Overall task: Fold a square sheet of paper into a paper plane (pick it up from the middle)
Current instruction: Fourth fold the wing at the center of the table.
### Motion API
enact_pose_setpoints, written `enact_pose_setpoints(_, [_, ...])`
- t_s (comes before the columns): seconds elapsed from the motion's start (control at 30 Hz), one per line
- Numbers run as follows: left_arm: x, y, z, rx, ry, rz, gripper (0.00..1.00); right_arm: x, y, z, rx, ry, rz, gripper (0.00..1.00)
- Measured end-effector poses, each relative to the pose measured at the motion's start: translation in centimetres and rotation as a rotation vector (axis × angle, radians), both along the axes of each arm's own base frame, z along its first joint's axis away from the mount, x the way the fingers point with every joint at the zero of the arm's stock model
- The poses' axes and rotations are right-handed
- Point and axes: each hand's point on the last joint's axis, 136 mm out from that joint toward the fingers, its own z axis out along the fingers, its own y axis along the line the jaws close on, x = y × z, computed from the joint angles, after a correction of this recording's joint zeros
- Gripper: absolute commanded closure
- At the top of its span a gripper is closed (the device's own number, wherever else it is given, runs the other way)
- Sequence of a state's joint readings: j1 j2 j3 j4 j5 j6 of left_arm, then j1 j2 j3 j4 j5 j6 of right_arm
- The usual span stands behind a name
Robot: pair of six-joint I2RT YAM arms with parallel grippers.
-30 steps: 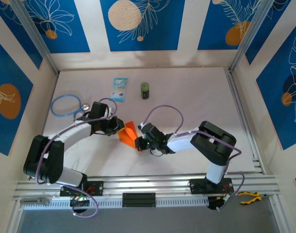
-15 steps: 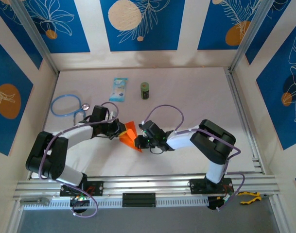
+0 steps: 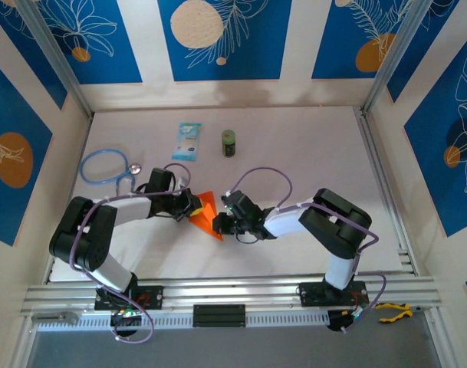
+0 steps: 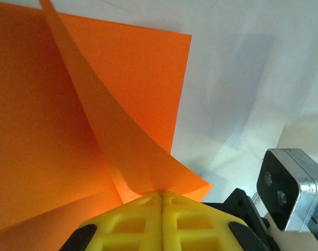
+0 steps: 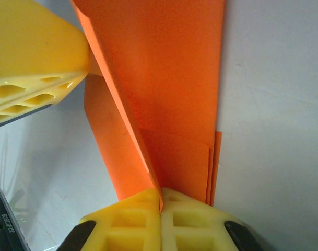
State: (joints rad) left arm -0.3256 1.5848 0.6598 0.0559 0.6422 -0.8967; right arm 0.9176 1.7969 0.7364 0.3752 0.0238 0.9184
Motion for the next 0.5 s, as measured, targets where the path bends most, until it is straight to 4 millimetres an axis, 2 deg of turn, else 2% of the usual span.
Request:
enact_pose_setpoints(0.2, [0.1,1.1,0.0,0.066,-0.010,0.038,1.00,0.1,-0.1,0.0,-0.010,-0.019,-0.005,0.94])
enact_pose_setpoints(0.5, [-0.7,2.1,-1.8,0.136,0.054,0.060,1.00,0.0,0.1,0.0,-0.042,-0.071,-0.009,0.94])
